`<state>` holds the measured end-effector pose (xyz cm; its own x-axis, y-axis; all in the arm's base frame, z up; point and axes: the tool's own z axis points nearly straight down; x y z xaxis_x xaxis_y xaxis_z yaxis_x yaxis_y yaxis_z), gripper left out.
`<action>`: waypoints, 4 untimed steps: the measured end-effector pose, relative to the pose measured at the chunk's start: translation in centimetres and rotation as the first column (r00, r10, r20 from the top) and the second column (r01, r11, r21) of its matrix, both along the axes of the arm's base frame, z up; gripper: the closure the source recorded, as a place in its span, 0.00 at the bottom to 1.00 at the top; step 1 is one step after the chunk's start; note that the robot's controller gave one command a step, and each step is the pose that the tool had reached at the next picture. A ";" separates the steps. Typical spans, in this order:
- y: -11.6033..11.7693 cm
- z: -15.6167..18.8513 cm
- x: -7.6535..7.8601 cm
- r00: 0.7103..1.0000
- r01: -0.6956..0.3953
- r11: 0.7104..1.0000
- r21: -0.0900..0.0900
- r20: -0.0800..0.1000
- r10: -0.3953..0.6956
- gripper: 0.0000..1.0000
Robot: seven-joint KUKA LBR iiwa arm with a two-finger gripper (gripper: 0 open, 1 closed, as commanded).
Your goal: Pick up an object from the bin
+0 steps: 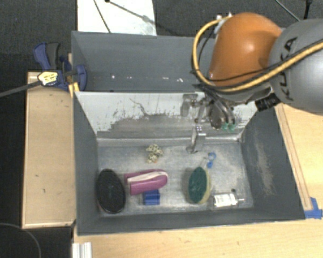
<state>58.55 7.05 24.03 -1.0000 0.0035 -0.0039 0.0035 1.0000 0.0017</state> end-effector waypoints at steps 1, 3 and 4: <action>1.8 -8.8 -9.4 0.990 -0.137 0.991 -0.001 -0.012 0.137 0.00; 7.3 -16.4 -7.1 0.989 -0.147 0.989 0.000 0.000 0.147 1.00; 7.6 -5.0 -7.7 0.986 -0.164 0.987 -0.001 0.005 0.164 1.00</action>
Offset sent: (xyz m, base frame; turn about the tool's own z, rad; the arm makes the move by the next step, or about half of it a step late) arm -0.0913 0.0169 -0.0852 -0.1370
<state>50.82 14.67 18.99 -0.9870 -0.1603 -0.0091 -0.1603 0.9871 0.0011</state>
